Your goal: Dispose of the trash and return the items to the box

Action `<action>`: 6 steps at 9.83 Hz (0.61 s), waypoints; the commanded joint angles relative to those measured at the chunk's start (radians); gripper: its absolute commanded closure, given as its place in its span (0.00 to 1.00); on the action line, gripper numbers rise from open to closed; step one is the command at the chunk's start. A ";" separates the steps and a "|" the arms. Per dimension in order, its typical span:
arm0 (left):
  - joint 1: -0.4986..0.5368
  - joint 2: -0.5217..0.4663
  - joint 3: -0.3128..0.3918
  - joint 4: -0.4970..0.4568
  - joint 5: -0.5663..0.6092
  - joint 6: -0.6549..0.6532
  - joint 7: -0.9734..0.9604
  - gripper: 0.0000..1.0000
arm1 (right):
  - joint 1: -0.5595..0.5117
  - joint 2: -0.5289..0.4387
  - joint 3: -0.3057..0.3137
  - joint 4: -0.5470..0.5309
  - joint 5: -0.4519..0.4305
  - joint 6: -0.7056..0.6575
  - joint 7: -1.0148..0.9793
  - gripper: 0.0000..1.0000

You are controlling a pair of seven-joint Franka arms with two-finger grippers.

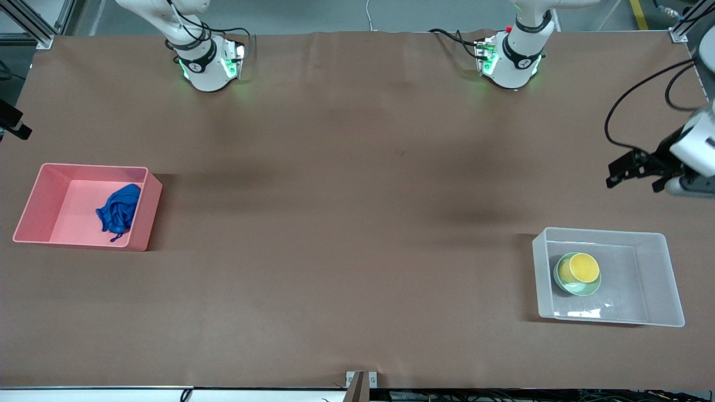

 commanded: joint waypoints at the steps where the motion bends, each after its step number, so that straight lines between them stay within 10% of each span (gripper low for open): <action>1: -0.014 0.054 0.008 0.157 0.014 -0.164 -0.024 0.00 | 0.002 -0.003 -0.007 0.000 0.016 -0.007 -0.003 0.00; 6: -0.013 0.052 0.002 0.204 0.028 -0.246 -0.027 0.00 | 0.002 -0.003 -0.007 0.000 0.016 -0.007 -0.003 0.00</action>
